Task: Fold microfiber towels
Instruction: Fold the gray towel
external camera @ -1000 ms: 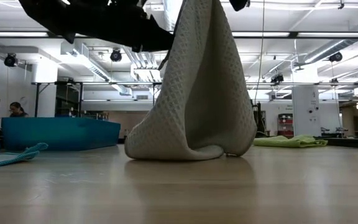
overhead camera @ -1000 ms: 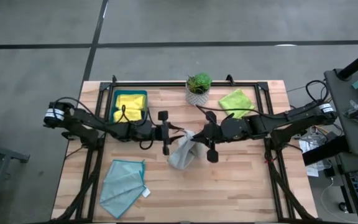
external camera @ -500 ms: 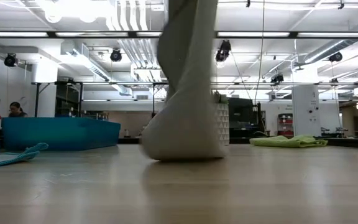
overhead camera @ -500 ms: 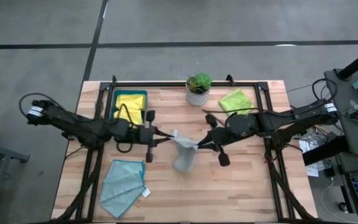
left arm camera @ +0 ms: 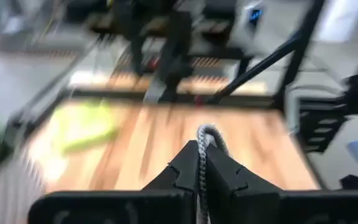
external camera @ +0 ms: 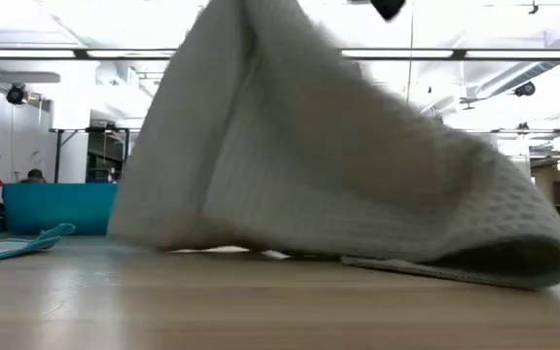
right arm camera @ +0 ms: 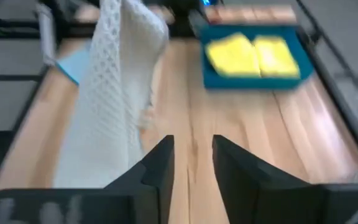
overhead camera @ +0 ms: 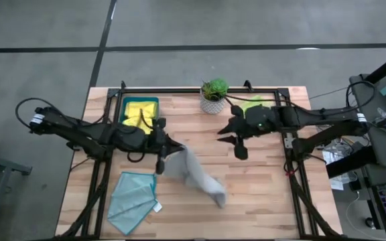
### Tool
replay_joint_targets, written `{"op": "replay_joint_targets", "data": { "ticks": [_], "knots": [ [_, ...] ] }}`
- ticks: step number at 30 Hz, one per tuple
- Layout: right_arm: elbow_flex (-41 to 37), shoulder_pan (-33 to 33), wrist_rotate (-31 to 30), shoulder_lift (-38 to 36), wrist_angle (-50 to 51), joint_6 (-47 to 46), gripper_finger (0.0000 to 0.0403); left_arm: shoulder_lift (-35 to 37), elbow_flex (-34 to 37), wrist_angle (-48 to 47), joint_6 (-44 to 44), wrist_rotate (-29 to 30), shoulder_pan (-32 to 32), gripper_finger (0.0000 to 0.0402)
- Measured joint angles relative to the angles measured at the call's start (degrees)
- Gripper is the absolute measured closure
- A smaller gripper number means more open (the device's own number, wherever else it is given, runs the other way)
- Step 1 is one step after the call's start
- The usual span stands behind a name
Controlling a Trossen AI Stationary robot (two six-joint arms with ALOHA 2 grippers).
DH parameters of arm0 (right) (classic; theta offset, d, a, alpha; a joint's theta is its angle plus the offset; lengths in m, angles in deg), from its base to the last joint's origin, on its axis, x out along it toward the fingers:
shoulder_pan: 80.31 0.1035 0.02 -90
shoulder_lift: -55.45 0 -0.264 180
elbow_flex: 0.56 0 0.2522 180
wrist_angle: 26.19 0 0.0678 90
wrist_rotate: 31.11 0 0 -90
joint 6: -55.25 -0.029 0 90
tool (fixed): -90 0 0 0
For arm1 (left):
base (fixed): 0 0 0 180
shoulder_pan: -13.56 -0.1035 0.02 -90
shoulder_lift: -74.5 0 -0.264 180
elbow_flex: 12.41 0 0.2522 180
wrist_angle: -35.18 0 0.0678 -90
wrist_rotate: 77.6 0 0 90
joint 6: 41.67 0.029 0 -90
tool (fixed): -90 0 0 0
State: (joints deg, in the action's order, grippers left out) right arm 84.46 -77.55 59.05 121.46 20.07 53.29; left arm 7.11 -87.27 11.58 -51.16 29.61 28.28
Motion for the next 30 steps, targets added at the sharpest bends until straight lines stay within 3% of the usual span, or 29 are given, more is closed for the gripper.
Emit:
{"op": "replay_joint_targets", "data": {
  "ticks": [3,7,13,19,26,30],
  "knots": [
    [-3.9,0.1,0.1,0.0,-0.8,-3.0,0.0287,-1.8,2.0,-4.3,-8.2,4.5,0.0,0.0401],
    [-11.9,2.3,0.3,0.5,-9.1,-4.9,0.0283,-4.0,4.1,-7.5,-15.0,7.2,-0.8,0.0402],
    [-26.4,6.5,0.3,1.1,-36.1,-8.2,0.0282,-5.8,5.7,-8.3,-15.6,12.0,-2.9,0.0402],
    [-31.3,10.2,0.3,7.2,-53.4,-10.6,0.0282,-5.7,6.9,-8.3,-15.2,13.4,-6.0,0.0402],
    [-25.8,12.1,3.4,17.4,-49.5,-13.2,0.0282,-5.7,7.3,-8.2,-13.9,13.4,-7.0,0.0402],
    [-19.5,12.7,5.0,22.3,-37.8,-13.8,0.0282,-5.7,7.3,-8.2,-13.7,13.4,-7.0,0.0402]
  ]
}}
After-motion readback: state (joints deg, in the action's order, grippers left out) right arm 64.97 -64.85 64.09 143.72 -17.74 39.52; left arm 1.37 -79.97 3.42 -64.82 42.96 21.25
